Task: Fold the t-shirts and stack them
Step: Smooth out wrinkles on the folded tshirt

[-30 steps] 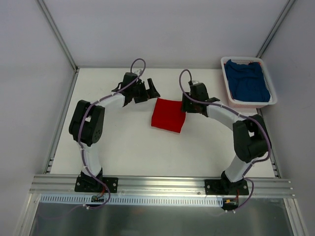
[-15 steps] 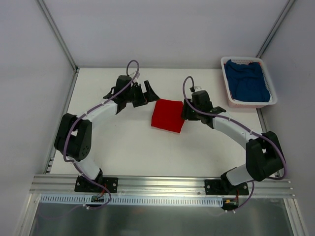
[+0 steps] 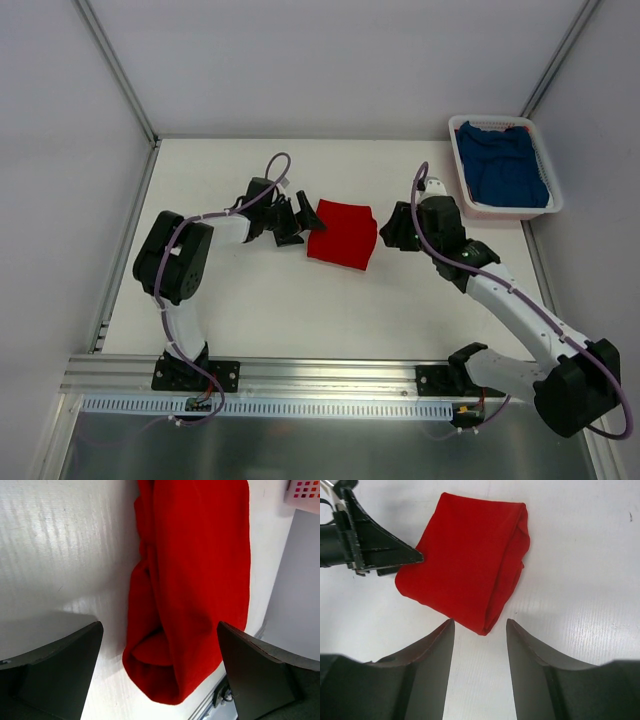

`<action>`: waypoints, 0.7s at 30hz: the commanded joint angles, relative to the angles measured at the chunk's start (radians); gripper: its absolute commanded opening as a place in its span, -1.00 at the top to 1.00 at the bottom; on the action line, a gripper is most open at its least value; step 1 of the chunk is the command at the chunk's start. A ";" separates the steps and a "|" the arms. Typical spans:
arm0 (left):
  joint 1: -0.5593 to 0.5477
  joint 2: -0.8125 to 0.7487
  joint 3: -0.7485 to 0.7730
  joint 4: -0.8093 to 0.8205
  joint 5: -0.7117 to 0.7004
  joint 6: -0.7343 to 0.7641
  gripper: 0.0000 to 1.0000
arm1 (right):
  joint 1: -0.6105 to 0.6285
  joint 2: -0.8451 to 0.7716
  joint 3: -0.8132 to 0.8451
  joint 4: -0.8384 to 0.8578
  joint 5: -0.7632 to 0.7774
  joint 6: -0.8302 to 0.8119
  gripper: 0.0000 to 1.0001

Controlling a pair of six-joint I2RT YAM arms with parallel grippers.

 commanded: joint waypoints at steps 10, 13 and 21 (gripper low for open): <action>-0.031 0.110 -0.099 0.299 0.159 -0.166 -0.98 | 0.003 -0.065 0.046 -0.043 0.013 0.003 0.03; -0.040 0.140 -0.099 0.344 0.187 -0.195 -0.96 | 0.004 -0.068 0.049 -0.040 0.013 0.005 0.03; -0.054 0.173 -0.093 0.361 0.205 -0.209 0.48 | 0.004 -0.076 0.050 -0.041 0.015 0.010 0.03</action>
